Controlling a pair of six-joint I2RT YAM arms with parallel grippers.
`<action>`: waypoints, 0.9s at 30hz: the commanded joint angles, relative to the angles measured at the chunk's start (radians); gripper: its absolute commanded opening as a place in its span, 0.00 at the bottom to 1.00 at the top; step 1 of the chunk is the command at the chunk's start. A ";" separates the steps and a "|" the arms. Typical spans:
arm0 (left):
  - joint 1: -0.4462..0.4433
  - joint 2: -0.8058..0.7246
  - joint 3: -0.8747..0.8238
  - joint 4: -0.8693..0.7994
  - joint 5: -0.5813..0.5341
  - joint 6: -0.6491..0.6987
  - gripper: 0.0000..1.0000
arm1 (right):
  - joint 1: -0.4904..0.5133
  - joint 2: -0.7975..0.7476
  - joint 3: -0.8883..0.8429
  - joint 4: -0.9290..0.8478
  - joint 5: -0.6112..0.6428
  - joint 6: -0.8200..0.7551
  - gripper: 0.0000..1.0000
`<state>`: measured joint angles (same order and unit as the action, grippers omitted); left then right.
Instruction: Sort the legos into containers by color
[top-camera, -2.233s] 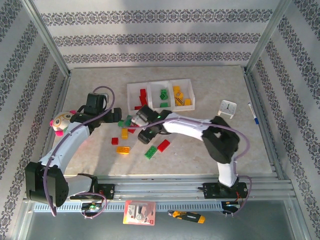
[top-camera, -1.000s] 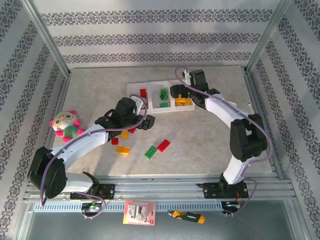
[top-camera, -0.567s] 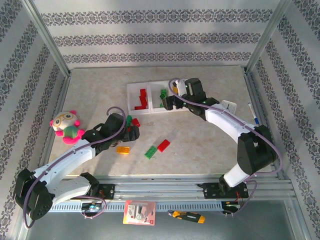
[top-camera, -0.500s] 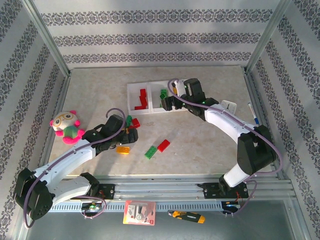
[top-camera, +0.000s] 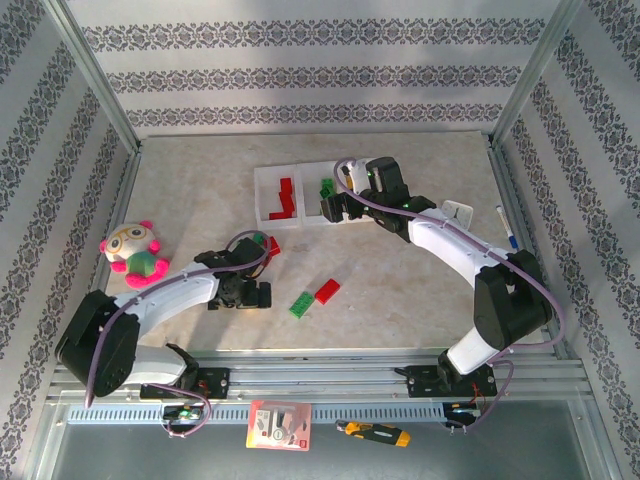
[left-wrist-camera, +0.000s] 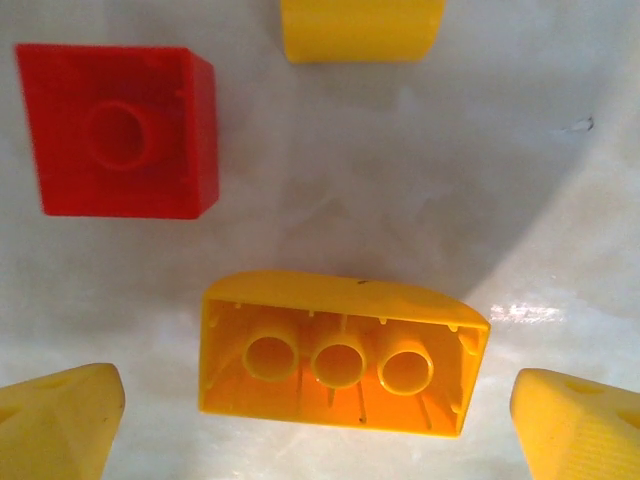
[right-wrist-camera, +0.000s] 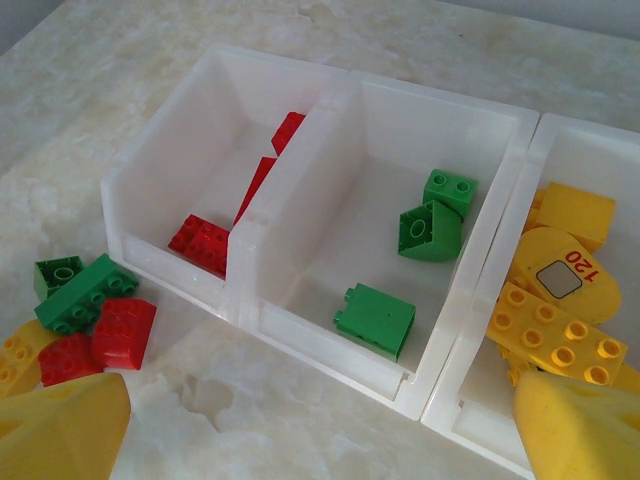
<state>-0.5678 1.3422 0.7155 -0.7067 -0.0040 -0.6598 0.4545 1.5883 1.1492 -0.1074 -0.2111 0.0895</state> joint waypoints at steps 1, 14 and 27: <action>-0.004 0.024 -0.016 0.044 0.020 0.031 0.95 | 0.008 -0.002 -0.010 0.024 -0.016 0.000 0.98; -0.003 0.028 -0.015 0.041 0.000 0.014 0.64 | 0.007 -0.024 -0.020 0.024 -0.021 0.019 0.98; -0.028 0.165 0.308 0.048 0.033 0.088 0.61 | -0.072 -0.223 -0.189 0.032 0.017 0.079 0.98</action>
<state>-0.5724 1.4639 0.9337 -0.6701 0.0193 -0.6193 0.4038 1.4273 0.9932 -0.0925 -0.2081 0.1387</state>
